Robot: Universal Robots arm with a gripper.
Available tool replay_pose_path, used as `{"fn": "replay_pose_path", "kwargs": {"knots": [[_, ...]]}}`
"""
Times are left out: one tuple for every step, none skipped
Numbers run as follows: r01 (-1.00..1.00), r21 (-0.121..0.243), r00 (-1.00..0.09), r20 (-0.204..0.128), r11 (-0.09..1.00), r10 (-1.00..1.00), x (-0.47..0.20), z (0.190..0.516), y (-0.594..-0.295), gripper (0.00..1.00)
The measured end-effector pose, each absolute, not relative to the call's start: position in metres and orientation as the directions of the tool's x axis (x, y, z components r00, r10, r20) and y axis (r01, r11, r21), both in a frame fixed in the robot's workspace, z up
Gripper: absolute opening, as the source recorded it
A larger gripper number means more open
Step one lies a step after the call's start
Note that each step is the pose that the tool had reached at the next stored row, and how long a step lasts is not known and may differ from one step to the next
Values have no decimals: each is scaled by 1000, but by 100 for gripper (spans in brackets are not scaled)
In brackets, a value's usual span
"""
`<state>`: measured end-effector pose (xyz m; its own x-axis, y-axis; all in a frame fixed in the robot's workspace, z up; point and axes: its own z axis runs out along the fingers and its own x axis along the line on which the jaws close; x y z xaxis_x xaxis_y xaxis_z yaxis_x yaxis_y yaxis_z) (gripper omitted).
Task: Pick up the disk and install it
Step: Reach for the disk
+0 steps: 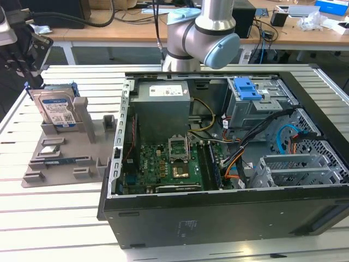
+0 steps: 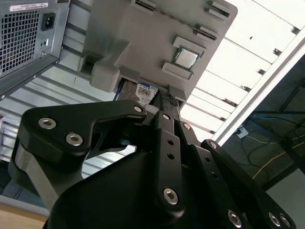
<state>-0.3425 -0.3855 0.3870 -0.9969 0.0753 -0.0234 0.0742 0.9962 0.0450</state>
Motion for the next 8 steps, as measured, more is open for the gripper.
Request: {"fn": "replay_pose_path", "kwargs": {"knots": [[74, 45, -997, -24, 996, 75, -344, 387, -385, 11], [74, 45, -997, -23, 996, 75, -345, 387, -383, 11], [74, 45, -997, -23, 996, 75, -347, 387, -382, 11], [74, 45, -997, -23, 996, 75, -349, 386, -380, 11], [74, 45, -997, -23, 996, 75, -353, 386, -377, 11], [74, 45, -997, -23, 996, 75, -357, 385, -375, 11], [74, 45, -997, -23, 996, 75, -360, 385, -374, 11], [74, 45, -997, -23, 996, 75, -362, 384, -373, 11]]}}
